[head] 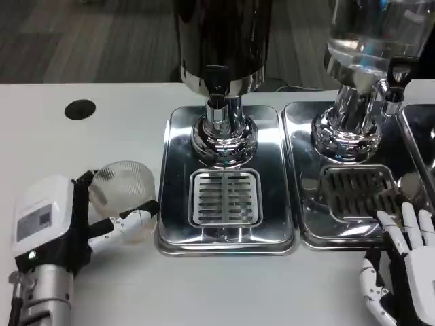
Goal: Grasp the cup under the faucet to collect the drink, then remove the cup.
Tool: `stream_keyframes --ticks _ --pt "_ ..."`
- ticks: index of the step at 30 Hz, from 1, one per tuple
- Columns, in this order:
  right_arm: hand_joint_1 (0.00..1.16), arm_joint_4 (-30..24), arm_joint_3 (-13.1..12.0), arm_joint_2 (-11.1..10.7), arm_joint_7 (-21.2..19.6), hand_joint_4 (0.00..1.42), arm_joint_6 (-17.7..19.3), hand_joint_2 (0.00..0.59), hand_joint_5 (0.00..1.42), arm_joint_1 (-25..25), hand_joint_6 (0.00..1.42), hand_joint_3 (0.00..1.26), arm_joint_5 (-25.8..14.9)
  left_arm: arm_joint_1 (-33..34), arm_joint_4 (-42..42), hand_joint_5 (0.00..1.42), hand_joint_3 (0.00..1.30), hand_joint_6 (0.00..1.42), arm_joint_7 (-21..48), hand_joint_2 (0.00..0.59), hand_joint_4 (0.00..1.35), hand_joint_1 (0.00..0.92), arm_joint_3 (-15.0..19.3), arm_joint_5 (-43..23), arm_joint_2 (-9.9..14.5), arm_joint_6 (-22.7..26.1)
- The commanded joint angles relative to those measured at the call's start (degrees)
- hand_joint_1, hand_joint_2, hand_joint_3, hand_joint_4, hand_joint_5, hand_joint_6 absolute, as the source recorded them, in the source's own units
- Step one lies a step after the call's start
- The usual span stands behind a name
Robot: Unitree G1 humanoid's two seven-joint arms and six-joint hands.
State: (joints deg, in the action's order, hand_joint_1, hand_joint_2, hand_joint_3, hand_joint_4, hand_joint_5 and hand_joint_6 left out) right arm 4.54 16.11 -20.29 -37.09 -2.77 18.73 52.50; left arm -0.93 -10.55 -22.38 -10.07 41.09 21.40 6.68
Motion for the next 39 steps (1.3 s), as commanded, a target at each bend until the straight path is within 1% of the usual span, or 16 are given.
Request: stream_keyframes --ticks 1,8,18,24,28,31,33,35,39 --pt "0.0 0.4 -0.2 -0.3 -0.5 0.0 0.6 0.528 0.0 0.1 0.0 0.18 0.0 -0.6 -0.5 1.03 0.64 1.38 -2.5 0.108 0.7 0.356 0.3 -0.1 -0.6 -1.5" --pt "0.0 0.1 -0.3 -0.4 -0.7 0.0 0.6 0.528 0.0 0.6 0.01 0.19 -0.1 -0.9 -1.2 1.05 0.67 1.4 -4.9 0.099 0.74 0.384 0.8 -0.9 -1.4 -3.2" --pt "0.0 -0.3 -0.2 -0.4 -0.6 0.0 0.5 0.528 0.0 0.9 0.01 0.19 0.0 -1.8 -0.5 1.04 0.69 1.4 -8.0 0.095 0.74 0.395 1.3 -0.6 -1.8 -5.2" --pt "0.0 -0.4 -0.2 -0.4 -0.6 0.0 0.5 0.528 0.0 1.0 0.02 0.19 0.1 -2.7 1.3 1.03 0.68 1.37 -9.9 0.095 0.74 0.38 1.8 -0.3 -1.7 -6.3" --pt "0.0 -0.6 0.0 -0.4 -0.6 0.0 0.5 0.528 0.0 0.9 0.02 0.19 0.3 -3.0 5.0 1.03 0.68 1.36 -8.8 0.094 0.74 0.379 1.8 0.2 -1.6 -6.3" --pt "0.0 -1.3 -0.1 -0.5 -0.4 0.0 0.3 0.528 0.0 0.8 0.02 0.19 0.5 -1.5 7.1 1.03 0.68 1.35 -7.0 0.096 0.73 0.375 0.6 1.6 -2.0 -5.0" --pt "0.0 -1.7 -0.2 -0.6 -0.2 0.0 0.2 0.528 0.0 0.8 0.02 0.19 0.5 1.2 7.3 1.03 0.68 1.35 -4.9 0.097 0.73 0.372 -1.7 4.2 -3.1 -2.5" --pt "0.0 -1.8 -0.3 -0.6 -0.2 0.0 0.2 0.528 0.0 0.7 0.02 0.18 0.5 3.2 6.3 1.02 0.68 1.35 -3.6 0.097 0.73 0.371 -3.3 5.7 -4.1 -0.7" --pt "0.0 -2.3 -0.6 -0.7 -0.2 0.0 0.2 0.528 0.0 0.9 0.02 0.18 0.4 6.0 3.8 1.01 0.68 1.35 -2.3 0.096 0.73 0.359 -5.4 6.5 -5.8 1.4"
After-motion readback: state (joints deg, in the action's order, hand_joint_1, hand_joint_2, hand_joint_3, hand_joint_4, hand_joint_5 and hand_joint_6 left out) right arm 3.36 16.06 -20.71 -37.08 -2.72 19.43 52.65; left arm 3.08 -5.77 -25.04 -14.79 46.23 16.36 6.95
